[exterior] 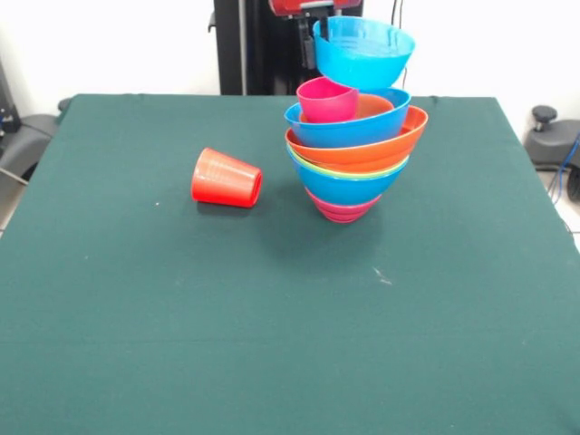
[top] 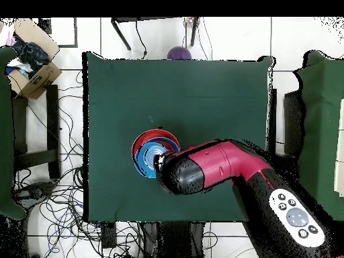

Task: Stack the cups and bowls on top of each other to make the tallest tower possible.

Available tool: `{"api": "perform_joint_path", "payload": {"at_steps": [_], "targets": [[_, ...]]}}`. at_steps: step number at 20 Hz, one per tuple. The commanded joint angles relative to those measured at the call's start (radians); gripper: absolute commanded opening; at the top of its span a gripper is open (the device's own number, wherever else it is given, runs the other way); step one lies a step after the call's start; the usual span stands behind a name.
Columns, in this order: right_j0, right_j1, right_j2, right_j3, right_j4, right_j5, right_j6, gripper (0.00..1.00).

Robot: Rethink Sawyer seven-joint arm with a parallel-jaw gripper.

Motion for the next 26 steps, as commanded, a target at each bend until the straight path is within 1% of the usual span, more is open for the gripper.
{"api": "perform_joint_path", "payload": {"at_steps": [1, 4, 13, 18, 26], "targets": [[-0.004, 0.067, 0.003, 0.043, -0.089, -0.066, -0.141, 0.0], [0.003, 0.07, -0.008, 0.037, -0.106, -0.07, -0.13, 0.0], [-0.002, 0.092, 0.0, 0.033, -0.118, -0.082, -0.134, 0.0], [0.006, 0.108, -0.016, 0.014, -0.144, -0.097, -0.129, 0.0], [0.005, 0.141, -0.015, 0.001, -0.165, -0.111, -0.137, 0.0]]}}
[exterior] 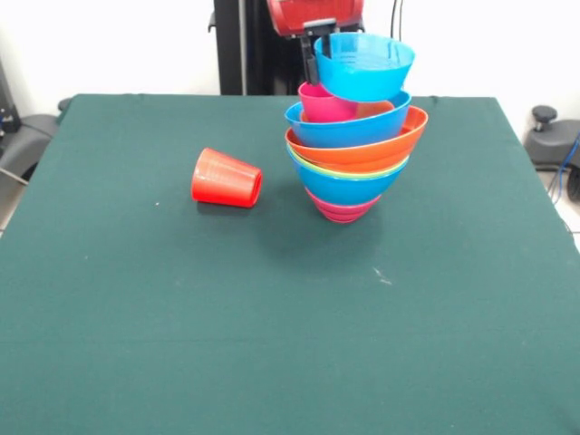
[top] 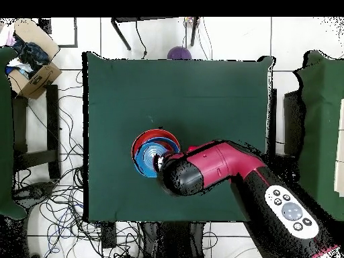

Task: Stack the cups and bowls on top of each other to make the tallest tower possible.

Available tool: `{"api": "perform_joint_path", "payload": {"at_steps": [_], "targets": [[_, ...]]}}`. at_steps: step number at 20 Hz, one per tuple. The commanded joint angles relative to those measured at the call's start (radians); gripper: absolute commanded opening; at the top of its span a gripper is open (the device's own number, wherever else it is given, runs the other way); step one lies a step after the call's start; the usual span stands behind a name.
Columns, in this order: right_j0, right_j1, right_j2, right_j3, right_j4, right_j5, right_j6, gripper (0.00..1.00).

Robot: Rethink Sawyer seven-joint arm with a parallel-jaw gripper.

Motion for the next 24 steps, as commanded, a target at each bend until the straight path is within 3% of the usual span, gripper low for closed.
{"api": "perform_joint_path", "payload": {"at_steps": [1, 24], "targets": [[0.007, 0.087, -0.016, -0.002, -0.093, -0.049, -0.135, 0.0], [-0.052, 0.107, 0.037, 0.017, -0.073, -0.036, -0.177, 0.0]]}}
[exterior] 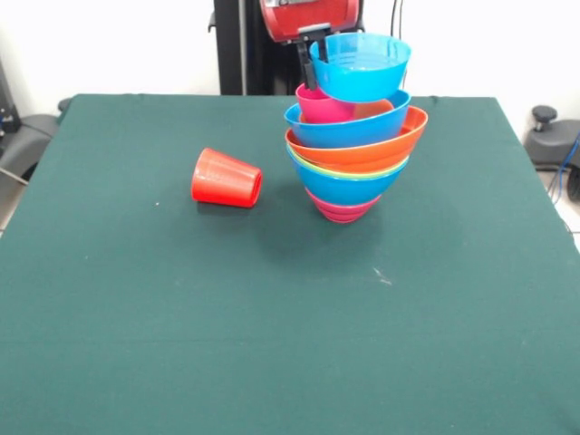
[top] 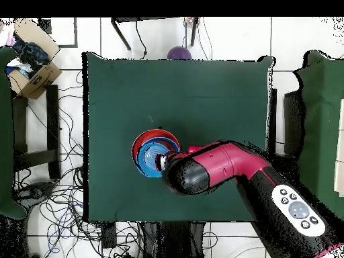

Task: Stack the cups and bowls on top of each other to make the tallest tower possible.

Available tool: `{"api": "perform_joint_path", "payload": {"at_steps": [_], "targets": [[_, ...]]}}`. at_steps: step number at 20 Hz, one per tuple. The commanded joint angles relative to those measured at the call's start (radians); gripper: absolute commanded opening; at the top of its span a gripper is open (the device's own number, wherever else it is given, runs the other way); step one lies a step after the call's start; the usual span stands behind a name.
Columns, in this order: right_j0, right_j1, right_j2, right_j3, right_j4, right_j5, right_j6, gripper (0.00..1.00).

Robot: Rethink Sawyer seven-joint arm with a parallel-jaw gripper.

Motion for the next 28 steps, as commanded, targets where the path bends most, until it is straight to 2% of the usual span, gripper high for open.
{"api": "perform_joint_path", "payload": {"at_steps": [1, 28], "targets": [[-0.01, 0.073, 0.011, 0.018, -0.073, -0.025, -0.178, 0.0], [-0.083, 0.079, 0.089, 0.035, -0.05, 0.036, -0.22, 0.0]]}}
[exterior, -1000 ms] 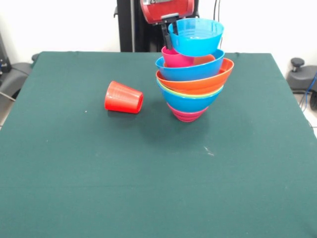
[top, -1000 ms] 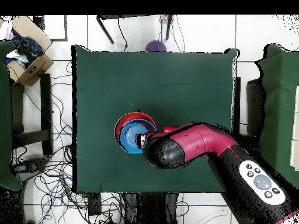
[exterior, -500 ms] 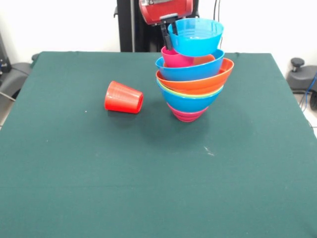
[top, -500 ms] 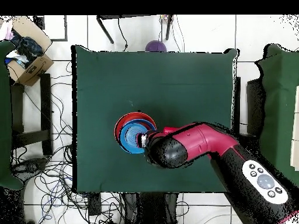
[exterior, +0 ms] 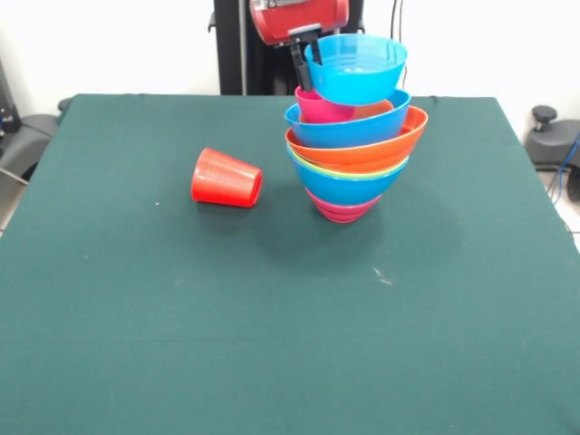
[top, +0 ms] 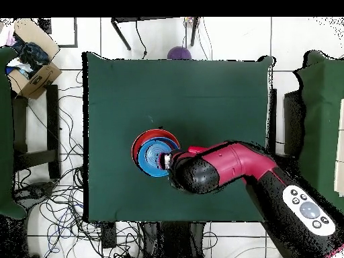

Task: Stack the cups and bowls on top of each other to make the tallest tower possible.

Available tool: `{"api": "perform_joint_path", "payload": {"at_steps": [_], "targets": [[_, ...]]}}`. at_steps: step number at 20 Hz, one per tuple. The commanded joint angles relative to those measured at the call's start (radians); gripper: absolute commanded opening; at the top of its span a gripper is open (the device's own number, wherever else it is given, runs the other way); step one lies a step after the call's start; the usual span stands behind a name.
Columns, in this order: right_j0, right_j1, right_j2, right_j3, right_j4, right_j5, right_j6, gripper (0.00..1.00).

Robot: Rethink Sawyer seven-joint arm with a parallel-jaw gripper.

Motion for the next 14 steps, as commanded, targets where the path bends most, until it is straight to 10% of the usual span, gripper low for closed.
{"api": "perform_joint_path", "payload": {"at_steps": [1, 14], "targets": [[-0.012, 0.036, 0.028, 0.035, -0.049, 0.036, -0.222, 0.0], [-0.053, 0.045, 0.068, 0.046, -0.04, 0.06, -0.24, 0.0]]}}
